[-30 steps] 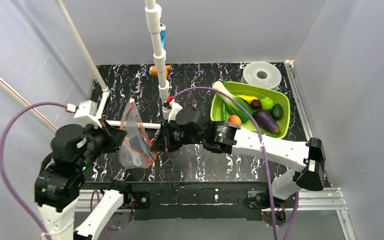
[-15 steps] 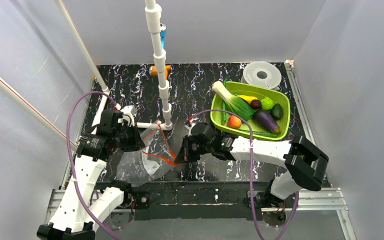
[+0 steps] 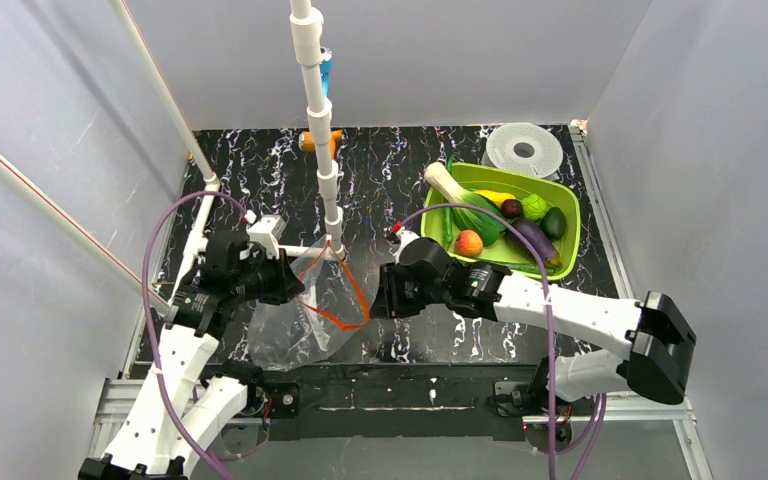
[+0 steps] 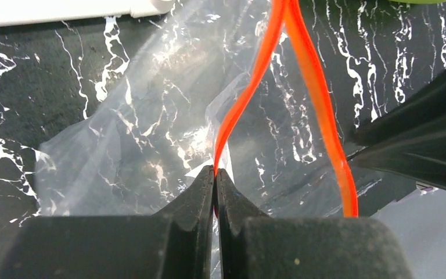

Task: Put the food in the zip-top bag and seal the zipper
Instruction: Open the zipper of the food storage bag, then pick up the fake fruit from the bin.

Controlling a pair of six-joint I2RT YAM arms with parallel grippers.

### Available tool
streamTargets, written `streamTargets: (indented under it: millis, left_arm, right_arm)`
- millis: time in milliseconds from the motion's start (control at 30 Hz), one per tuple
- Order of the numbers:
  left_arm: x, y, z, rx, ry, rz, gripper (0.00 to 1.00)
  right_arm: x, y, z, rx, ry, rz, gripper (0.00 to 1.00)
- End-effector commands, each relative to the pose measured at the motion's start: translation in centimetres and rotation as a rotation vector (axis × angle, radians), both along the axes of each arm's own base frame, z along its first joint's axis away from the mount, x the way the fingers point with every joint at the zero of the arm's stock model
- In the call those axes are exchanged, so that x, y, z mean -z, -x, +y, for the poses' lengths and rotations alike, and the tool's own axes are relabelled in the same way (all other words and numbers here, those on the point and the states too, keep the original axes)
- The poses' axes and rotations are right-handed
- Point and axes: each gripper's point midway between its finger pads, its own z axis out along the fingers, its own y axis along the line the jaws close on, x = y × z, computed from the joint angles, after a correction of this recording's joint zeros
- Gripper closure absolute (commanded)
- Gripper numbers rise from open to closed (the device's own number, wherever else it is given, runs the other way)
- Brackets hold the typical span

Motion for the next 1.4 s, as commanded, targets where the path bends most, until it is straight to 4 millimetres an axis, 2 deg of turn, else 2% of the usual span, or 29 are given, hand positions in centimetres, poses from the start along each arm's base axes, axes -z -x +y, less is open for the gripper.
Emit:
streamTargets:
  millis: [0, 100, 167, 200, 267, 300, 433, 633, 767, 833, 867, 967, 1200, 1367]
  left_arm:
    - [0.3, -0.6, -0.2, -0.007, 0.018, -0.054, 1.00]
    - [0.1, -0.8, 0.0, -0.006, 0.007, -0.068, 1.00]
    - [0.6, -0.9, -0.3, 0.001, 0.019, -0.056, 1.00]
    - [0.6, -0.8, -0.6, 0.014, 0.028, -0.051, 1.00]
    - [0.7, -0.8, -0.8, 0.025, 0.031, -0.041, 1.00]
    - [0.8, -0.9, -0.8, 0.028, 0.029, -0.038, 1.00]
    - [0.9, -0.8, -1.0, 0.042, 0.036, -0.028, 1.00]
    - [0.7, -0.6, -1.6, 0.072, 0.059, -0.034, 1.00]
    - [0.5, -0.4, -1.7, 0.083, 0.063, -0.042, 1.00]
    - [0.5, -0.4, -1.7, 0.089, 0.065, -0.043, 1.00]
    - [0.4, -0.3, -1.8, 0.098, 0.070, -0.045, 1.00]
    - [0.3, -0.2, -1.9, 0.109, 0.072, -0.053, 1.00]
    - [0.1, 0.2, -2.3, 0.146, 0.084, -0.060, 1.00]
    - [0.0, 0.3, -2.4, 0.154, 0.087, -0.062, 1.00]
  right_arm:
    - [-3.2, -0.3, -1.3, -0.038, 0.003, -0.109, 0.57]
    - [-5.2, -1.5, -2.6, 0.007, 0.016, -0.191, 0.50]
    - [-6.5, -3.2, -4.2, 0.077, 0.041, -0.270, 0.39]
    - [-6.8, -4.3, -5.5, 0.135, 0.067, -0.309, 0.32]
    - [-7.2, -6.8, -8.6, 0.289, 0.132, -0.363, 0.11]
    - [-7.3, -8.0, -10.4, 0.368, 0.163, -0.378, 0.03]
    - [-6.8, -11.5, -15.4, 0.543, 0.243, -0.407, 0.02]
    - [-4.3, -15.7, -20.6, 0.653, 0.350, -0.286, 0.02]
    - [-3.3, -17.7, -21.2, 0.617, 0.427, -0.178, 0.02]
    - [-2.5, -18.6, -22.2, 0.645, 0.505, -0.094, 0.02]
    - [-1.8, -19.5, -22.2, 0.641, 0.540, -0.056, 0.02]
    - [0.0, -20.4, -22.8, 0.629, 0.631, 0.002, 0.02]
    - [3.5, -21.9, -22.9, 0.586, 0.671, -0.018, 0.02]
    - [5.7, -21.6, -20.8, 0.491, 0.579, 0.009, 0.02]
